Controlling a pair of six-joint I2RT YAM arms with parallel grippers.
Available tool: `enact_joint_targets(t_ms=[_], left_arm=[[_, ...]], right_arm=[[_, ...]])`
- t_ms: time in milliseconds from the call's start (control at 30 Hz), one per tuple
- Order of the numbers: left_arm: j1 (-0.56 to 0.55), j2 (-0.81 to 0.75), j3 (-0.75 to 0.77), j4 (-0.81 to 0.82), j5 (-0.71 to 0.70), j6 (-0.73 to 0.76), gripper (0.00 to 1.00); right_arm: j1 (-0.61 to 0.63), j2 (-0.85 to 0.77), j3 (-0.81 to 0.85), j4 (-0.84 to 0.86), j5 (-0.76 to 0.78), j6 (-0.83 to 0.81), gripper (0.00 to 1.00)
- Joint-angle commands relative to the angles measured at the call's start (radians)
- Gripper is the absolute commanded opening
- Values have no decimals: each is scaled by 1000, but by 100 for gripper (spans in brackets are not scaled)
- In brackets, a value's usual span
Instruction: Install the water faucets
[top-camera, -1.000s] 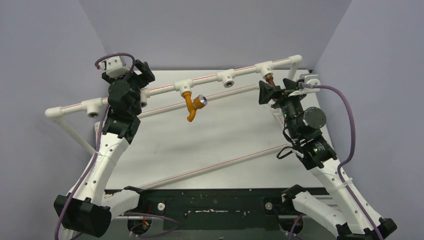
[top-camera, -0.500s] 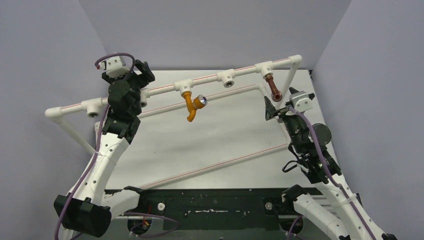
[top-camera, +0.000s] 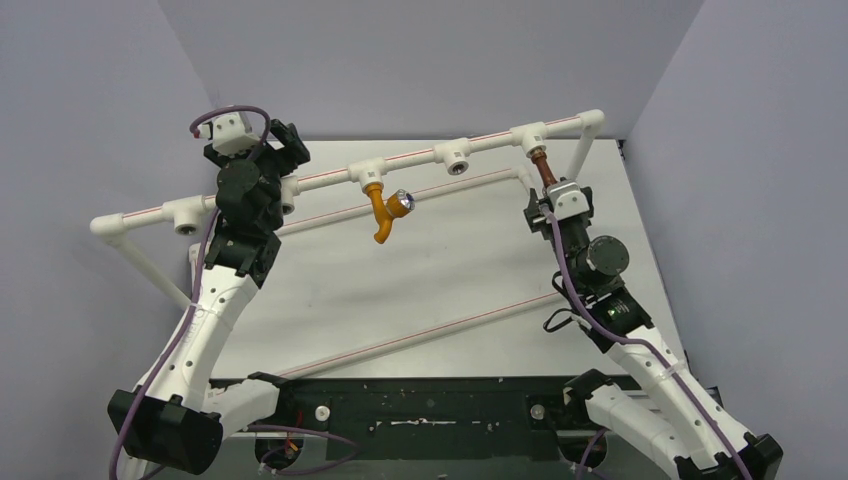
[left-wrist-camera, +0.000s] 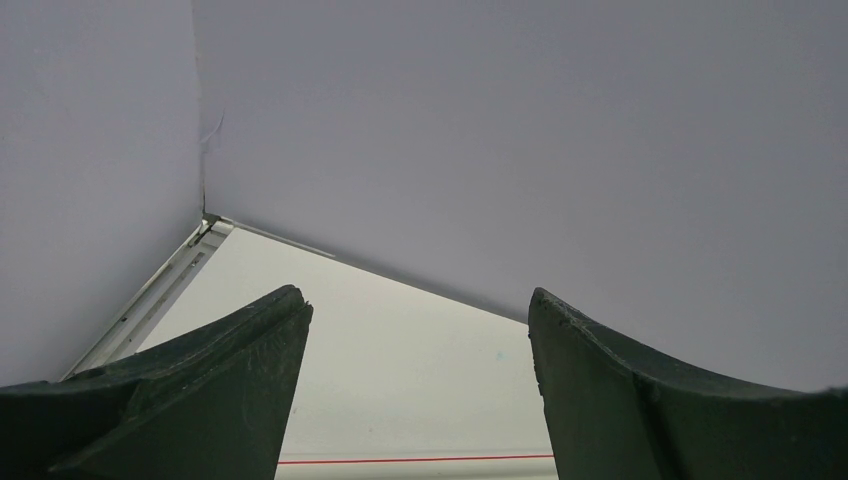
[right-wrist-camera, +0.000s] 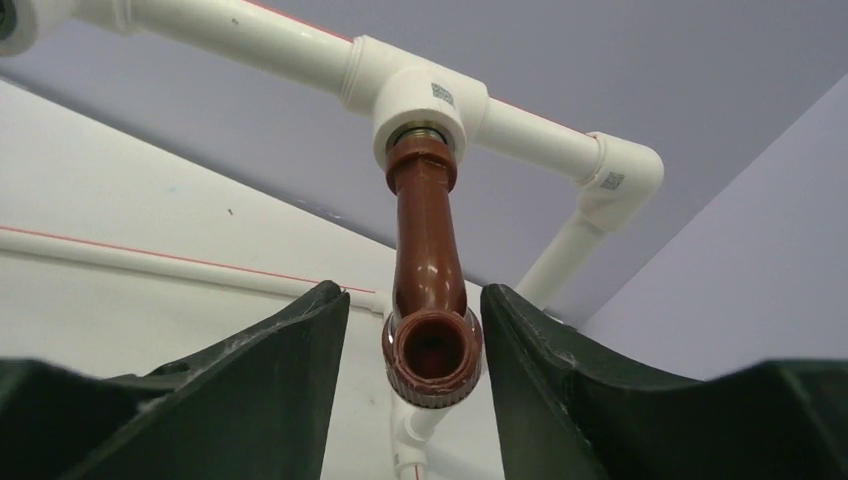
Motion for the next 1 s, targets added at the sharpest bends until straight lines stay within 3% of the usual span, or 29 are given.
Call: enact_joint_targets(t_ms=[0,100,200,367,967], left_arm=[[-16,58,-84,-284,22,2,77],[-15,58,-84,-284,22,2,77],[-16,56,-84,-283,22,2,78],[-16,56,-85,-283,21,2,77],[-17,51,-85,-283,19,2,78]], right_arm=[[3,5,2,140,44,2,43],[1,9,5,150,47,21,25],[1,13,10,146,59,42,0],[-6,-3,15,144,65,194,0],[-8,-65,31,109,179,1246,0]])
